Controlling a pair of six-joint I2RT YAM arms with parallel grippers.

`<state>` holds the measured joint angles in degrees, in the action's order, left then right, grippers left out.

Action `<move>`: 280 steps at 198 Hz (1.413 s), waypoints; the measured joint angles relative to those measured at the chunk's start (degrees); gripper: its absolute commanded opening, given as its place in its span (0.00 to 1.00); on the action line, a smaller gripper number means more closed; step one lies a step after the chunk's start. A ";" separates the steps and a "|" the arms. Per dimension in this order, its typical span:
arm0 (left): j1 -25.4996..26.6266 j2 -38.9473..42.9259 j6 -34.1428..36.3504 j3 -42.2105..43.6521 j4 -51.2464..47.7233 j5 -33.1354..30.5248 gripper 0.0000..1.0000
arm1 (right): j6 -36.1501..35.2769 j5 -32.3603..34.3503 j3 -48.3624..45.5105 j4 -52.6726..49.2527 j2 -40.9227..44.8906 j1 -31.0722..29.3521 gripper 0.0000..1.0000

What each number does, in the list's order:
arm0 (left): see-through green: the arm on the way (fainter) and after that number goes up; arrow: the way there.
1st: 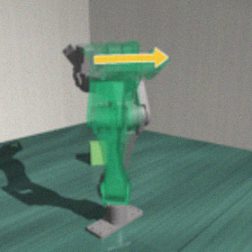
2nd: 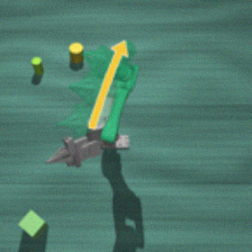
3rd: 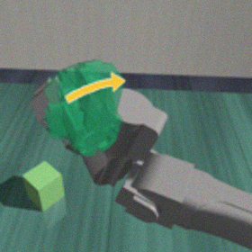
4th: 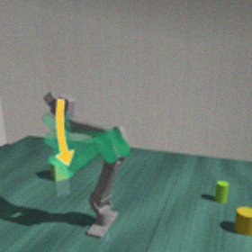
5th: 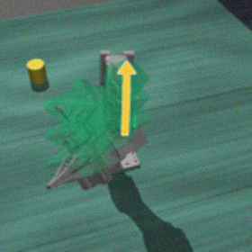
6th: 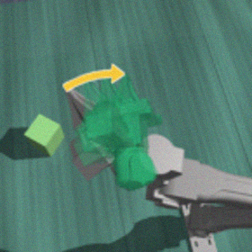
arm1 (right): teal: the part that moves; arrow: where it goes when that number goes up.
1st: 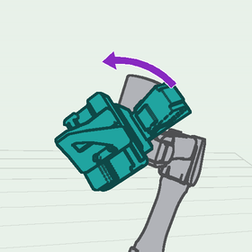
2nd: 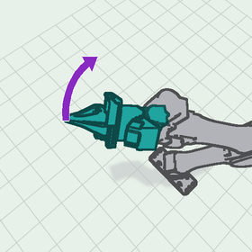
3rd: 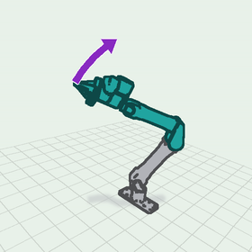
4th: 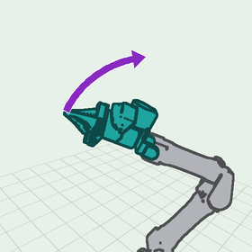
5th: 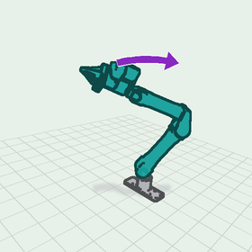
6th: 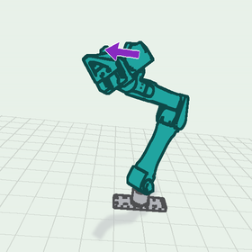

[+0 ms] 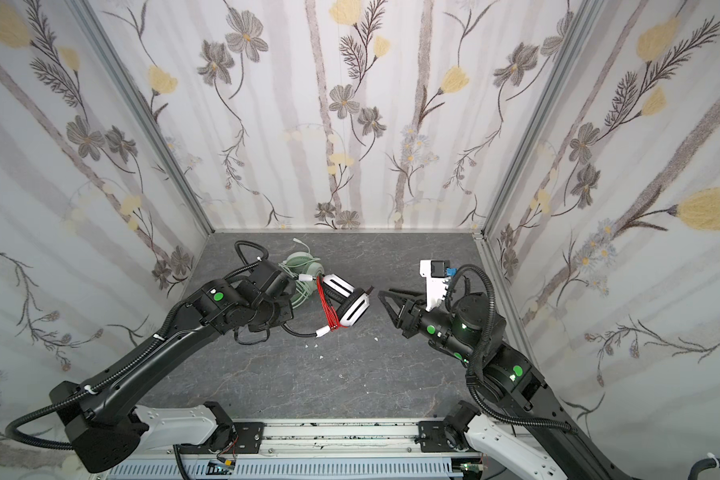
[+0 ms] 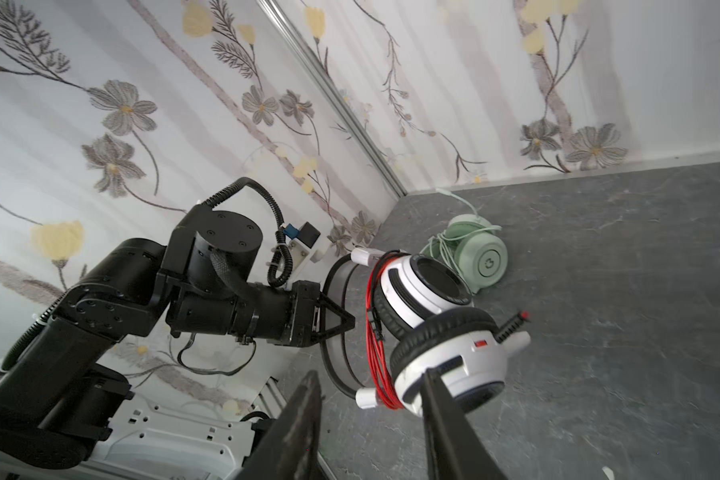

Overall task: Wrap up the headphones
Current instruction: 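Open the right gripper and draw it back while the left lowers the headset, then set the white headset on the table and open the left gripper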

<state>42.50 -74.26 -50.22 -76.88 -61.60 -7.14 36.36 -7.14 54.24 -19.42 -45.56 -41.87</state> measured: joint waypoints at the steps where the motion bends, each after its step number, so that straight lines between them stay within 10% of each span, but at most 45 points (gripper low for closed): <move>1: -0.04 -0.17 -0.07 0.11 0.26 0.24 0.00 | 0.02 0.00 -0.39 -0.09 0.35 0.02 0.43; 78: -0.61 -19.54 -2.27 -1.46 14.86 10.86 0.00 | 4.63 1.55 -21.57 -6.60 18.47 0.85 0.45; 147: -1.20 -38.03 -2.47 -11.06 21.38 18.36 0.00 | 4.59 4.76 -20.57 -9.73 20.02 1.01 0.49; 280: -1.27 -48.83 -4.22 -17.14 23.17 19.43 0.00 | 0.61 7.56 -20.11 -12.00 18.43 1.33 0.53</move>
<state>41.23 -123.09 -54.43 -94.02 -38.44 12.29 36.97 0.43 34.13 -31.42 -27.14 -40.53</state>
